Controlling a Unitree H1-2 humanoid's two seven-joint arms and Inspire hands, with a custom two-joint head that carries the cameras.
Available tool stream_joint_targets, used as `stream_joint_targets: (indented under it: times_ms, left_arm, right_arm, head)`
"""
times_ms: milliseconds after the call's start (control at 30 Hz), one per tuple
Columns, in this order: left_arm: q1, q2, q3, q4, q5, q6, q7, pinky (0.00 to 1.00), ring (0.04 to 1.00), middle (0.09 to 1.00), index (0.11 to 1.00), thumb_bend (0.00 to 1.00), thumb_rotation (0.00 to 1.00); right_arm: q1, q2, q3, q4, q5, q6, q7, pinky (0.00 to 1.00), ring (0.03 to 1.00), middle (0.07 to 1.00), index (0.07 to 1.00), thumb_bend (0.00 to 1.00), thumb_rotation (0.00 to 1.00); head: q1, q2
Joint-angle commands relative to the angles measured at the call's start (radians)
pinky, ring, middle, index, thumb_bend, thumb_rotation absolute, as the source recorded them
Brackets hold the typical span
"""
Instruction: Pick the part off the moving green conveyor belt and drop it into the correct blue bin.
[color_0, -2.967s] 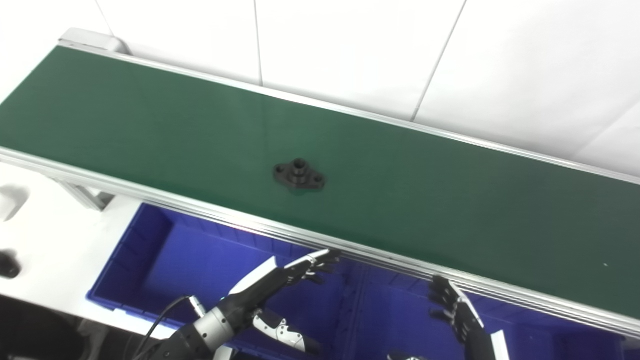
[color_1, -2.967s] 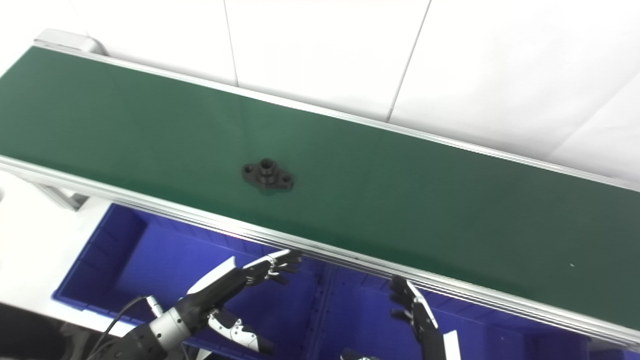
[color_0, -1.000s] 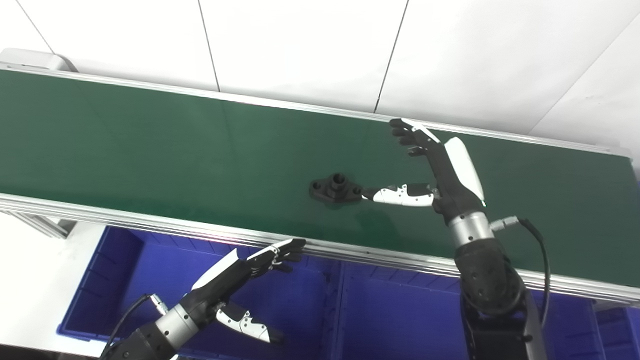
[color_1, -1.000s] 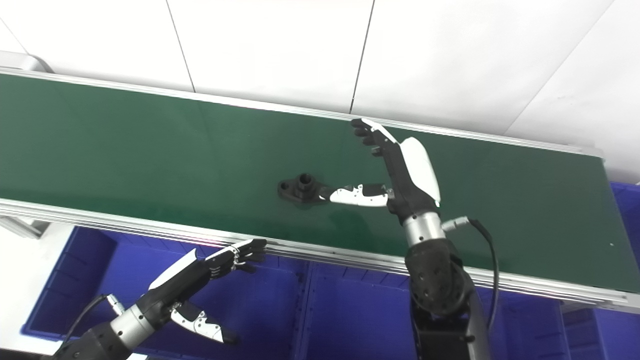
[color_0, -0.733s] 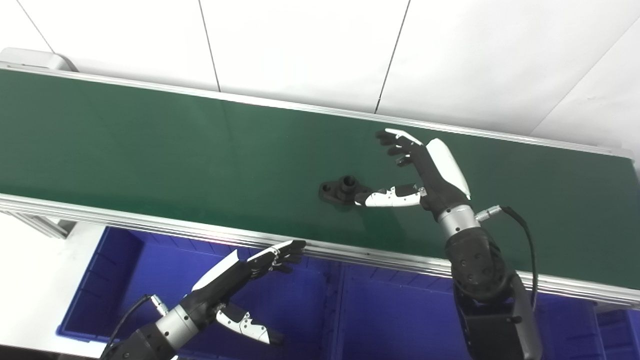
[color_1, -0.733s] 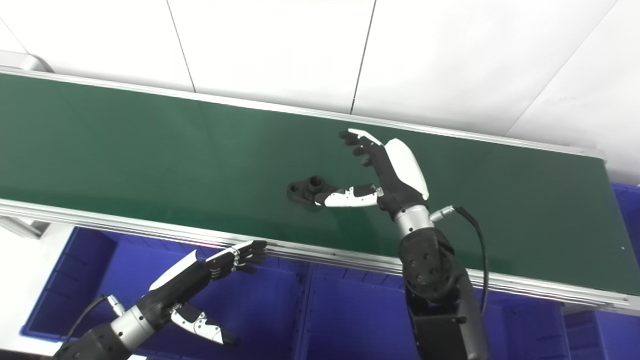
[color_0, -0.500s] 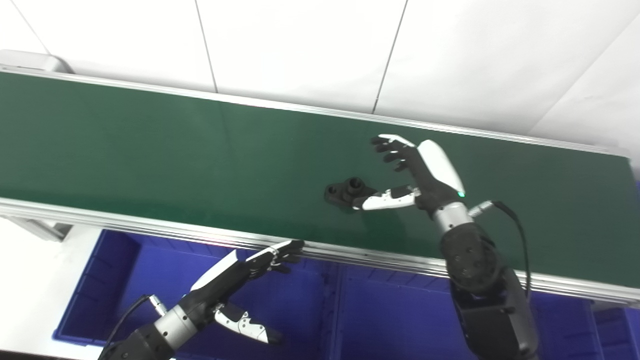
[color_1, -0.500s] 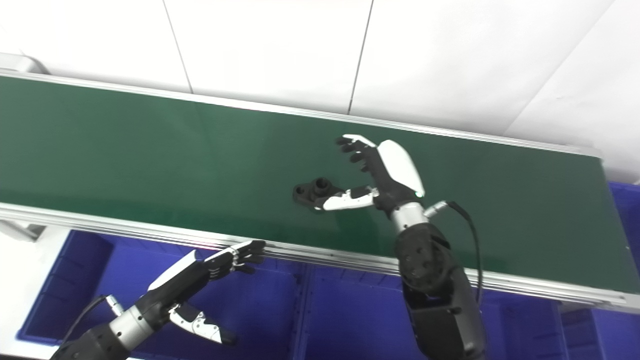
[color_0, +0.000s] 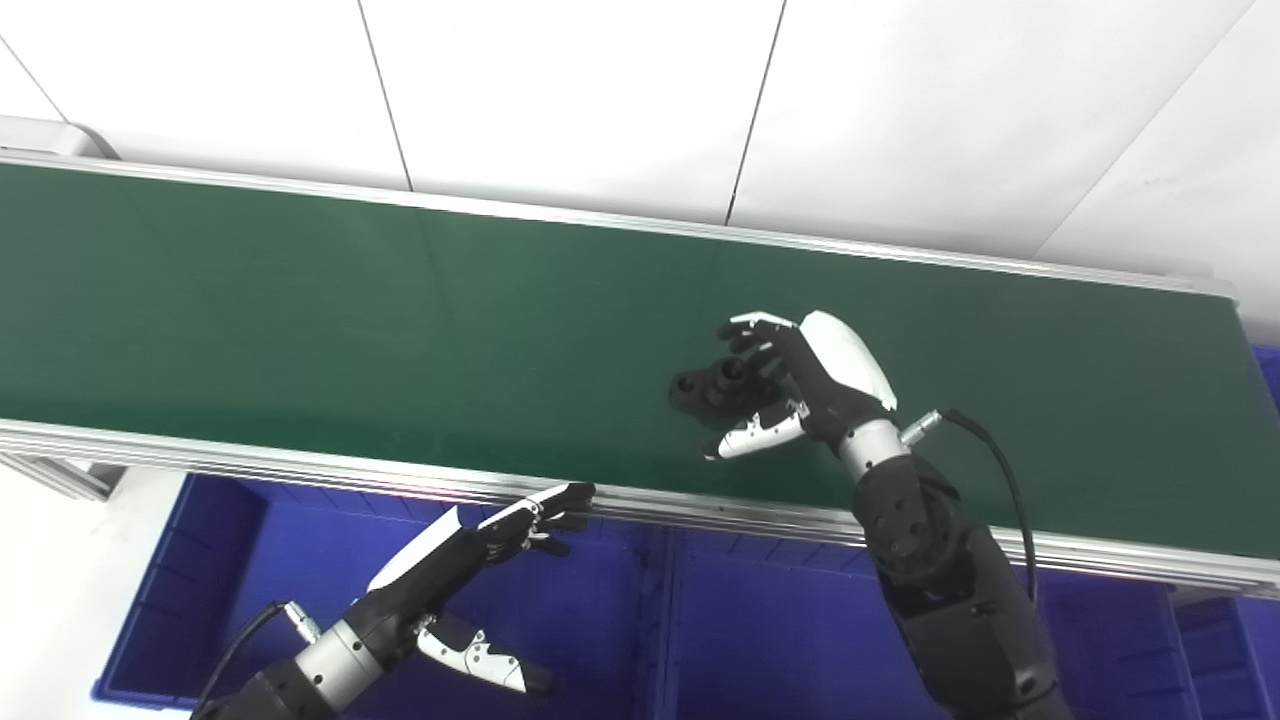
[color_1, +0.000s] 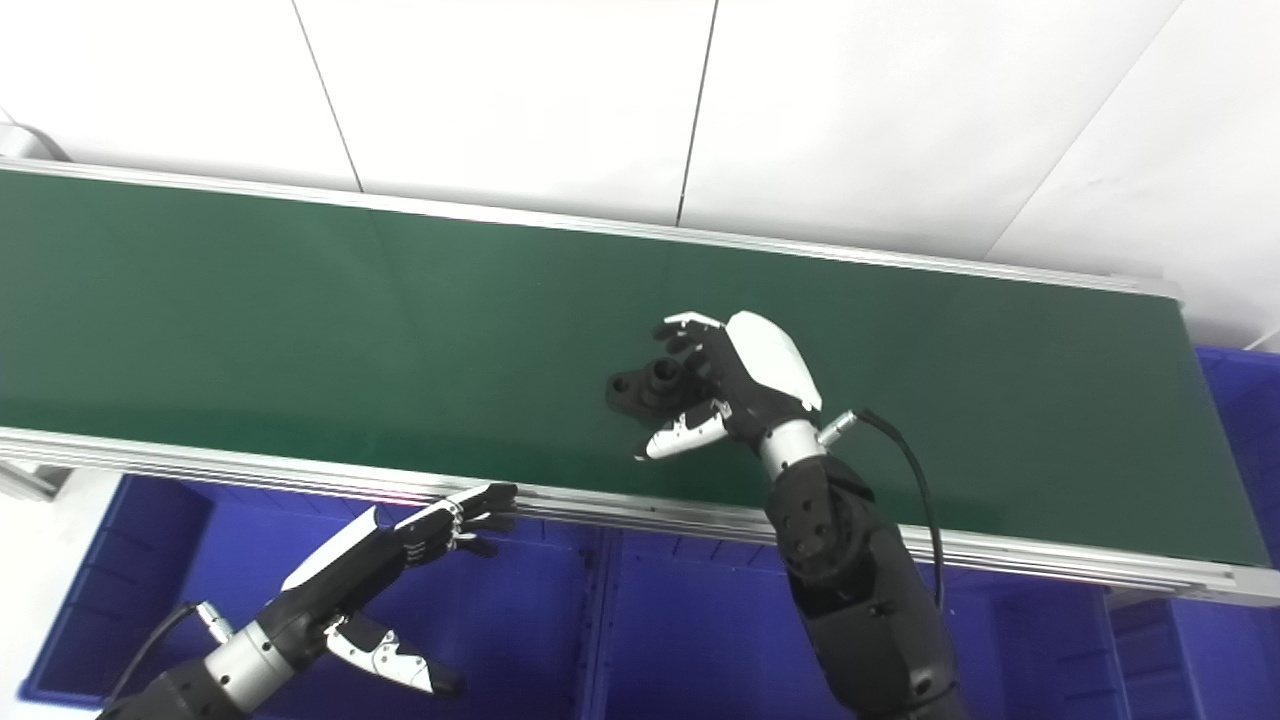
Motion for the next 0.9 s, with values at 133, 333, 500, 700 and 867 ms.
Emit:
stream_joint_targets:
  times_ms: [133, 333, 500, 700, 867]
  left_arm:
    - [-0.001, 0.010, 0.006, -0.022, -0.017, -0.040, 0.001, 0.76, 0.861, 0.915, 0.933, 0.77, 0.29]
    - [-0.002, 0.010, 0.007, -0.021, -0.013, -0.050, 0.002, 0.77, 0.863, 0.913, 0.934, 0.77, 0.29]
    - [0.000, 0.009, 0.007, -0.027, -0.019, -0.047, 0.002, 0.78, 0.867, 0.917, 0.932, 0.76, 0.29]
    - [0.000, 0.010, 0.007, -0.035, -0.019, -0.040, 0.001, 0.77, 0.863, 0.915, 0.935, 0.76, 0.29]
    - [-0.001, 0.010, 0.008, -0.035, -0.019, -0.041, 0.002, 0.76, 0.860, 0.914, 0.934, 0.76, 0.28]
  right_arm:
    - [-0.002, -0.041, 0.034, 0.009, -0.038, -0.063, -0.020, 0.58, 0.654, 0.716, 0.730, 0.72, 0.00]
    - [0.000, -0.073, 0.061, 0.024, -0.083, -0.094, -0.055, 0.21, 0.274, 0.478, 0.688, 0.56, 0.00]
    - [-0.002, -0.104, 0.093, 0.021, -0.149, -0.089, -0.058, 0.21, 0.279, 0.474, 0.663, 0.55, 0.00]
    - [-0.006, -0.143, 0.116, -0.008, -0.196, -0.115, -0.046, 0.38, 0.403, 0.513, 0.645, 0.52, 0.00]
    - [-0.016, -0.163, 0.121, -0.030, -0.225, -0.122, -0.024, 0.41, 0.441, 0.488, 0.649, 0.53, 0.00]
  head:
    - [-0.004, 0.003]
    - [-0.007, 0.008]
    - [-0.007, 0.013]
    - [-0.008, 0.017]
    - [-0.010, 0.019]
